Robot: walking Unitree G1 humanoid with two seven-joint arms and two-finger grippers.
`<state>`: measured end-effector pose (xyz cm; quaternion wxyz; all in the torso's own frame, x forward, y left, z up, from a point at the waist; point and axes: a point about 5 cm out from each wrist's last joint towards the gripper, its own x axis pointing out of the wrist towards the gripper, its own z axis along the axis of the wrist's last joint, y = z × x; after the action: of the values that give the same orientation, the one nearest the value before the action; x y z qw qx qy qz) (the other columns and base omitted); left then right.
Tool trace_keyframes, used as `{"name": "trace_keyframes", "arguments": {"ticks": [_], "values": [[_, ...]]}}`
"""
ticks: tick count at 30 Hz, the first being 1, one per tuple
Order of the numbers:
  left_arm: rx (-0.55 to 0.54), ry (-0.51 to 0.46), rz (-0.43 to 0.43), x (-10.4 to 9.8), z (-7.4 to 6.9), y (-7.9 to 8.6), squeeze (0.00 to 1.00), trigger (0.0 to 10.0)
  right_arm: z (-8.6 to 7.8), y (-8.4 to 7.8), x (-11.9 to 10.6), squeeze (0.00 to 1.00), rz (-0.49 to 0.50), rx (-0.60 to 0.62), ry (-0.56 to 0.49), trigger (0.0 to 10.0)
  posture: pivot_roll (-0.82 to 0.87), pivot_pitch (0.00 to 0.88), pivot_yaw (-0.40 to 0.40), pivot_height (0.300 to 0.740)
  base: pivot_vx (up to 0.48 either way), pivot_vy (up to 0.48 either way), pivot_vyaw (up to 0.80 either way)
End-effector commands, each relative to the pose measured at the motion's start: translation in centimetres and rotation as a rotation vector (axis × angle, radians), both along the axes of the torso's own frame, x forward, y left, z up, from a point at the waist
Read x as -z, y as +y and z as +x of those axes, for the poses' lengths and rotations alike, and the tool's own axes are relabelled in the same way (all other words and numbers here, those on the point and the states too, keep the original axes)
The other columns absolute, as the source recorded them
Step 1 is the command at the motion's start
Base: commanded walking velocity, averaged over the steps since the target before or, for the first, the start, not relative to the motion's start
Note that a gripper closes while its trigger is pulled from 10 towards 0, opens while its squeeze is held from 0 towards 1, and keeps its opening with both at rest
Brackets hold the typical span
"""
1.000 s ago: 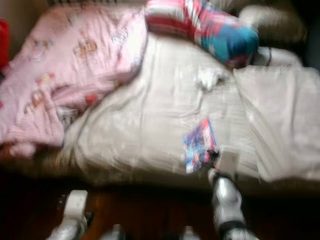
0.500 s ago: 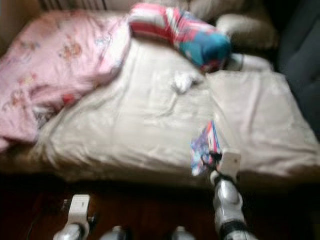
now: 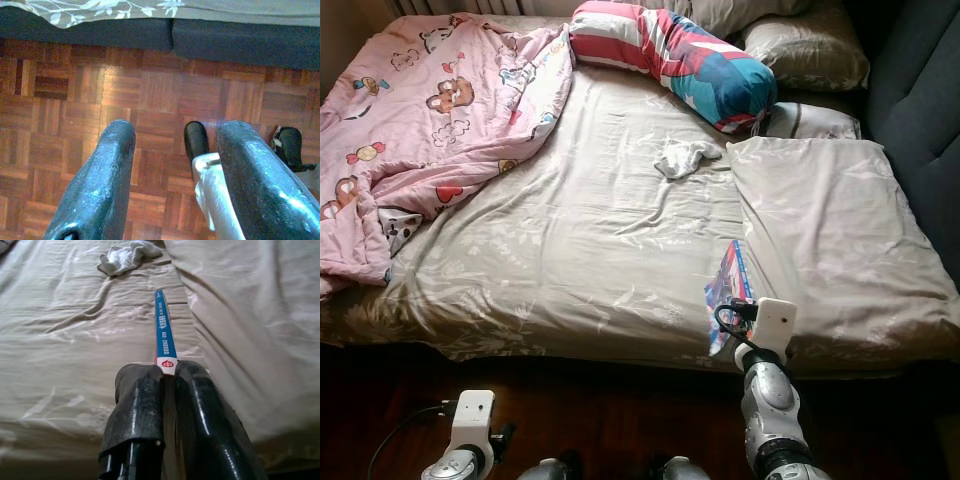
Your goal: Clean up the room
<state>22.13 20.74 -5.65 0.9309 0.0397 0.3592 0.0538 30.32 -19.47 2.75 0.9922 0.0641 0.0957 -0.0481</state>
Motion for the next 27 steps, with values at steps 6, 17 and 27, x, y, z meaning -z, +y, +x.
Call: {"name": "trace_keyframes", "arguments": {"ticks": [6, 17, 27], "values": [[-0.023, 0.049, -0.003, 0.76, -1.31, 0.48, 0.0, 10.0, 0.37, 0.64, -0.68, 0.0, -0.004, -0.038, -0.049, 10.0, -0.04, 0.208, 0.017, 0.74, 0.0, 0.0, 0.53], [-0.023, 0.049, -0.003, 0.78, -1.36, 0.51, 0.0, 10.0, 0.3, 0.31, -0.57, 0.0, 0.012, -0.007, -0.041, 10.0, -0.04, 0.209, 0.017, 0.74, 0.09, 0.0, 0.0], [-0.025, 0.047, -0.007, 0.77, -1.32, 0.47, 0.0, 10.0, 0.3, 0.14, -0.58, 0.0, 0.011, -0.001, -0.04, 10.0, -0.04, 0.211, 0.018, 0.74, 0.282, 0.0, 0.0]]}}
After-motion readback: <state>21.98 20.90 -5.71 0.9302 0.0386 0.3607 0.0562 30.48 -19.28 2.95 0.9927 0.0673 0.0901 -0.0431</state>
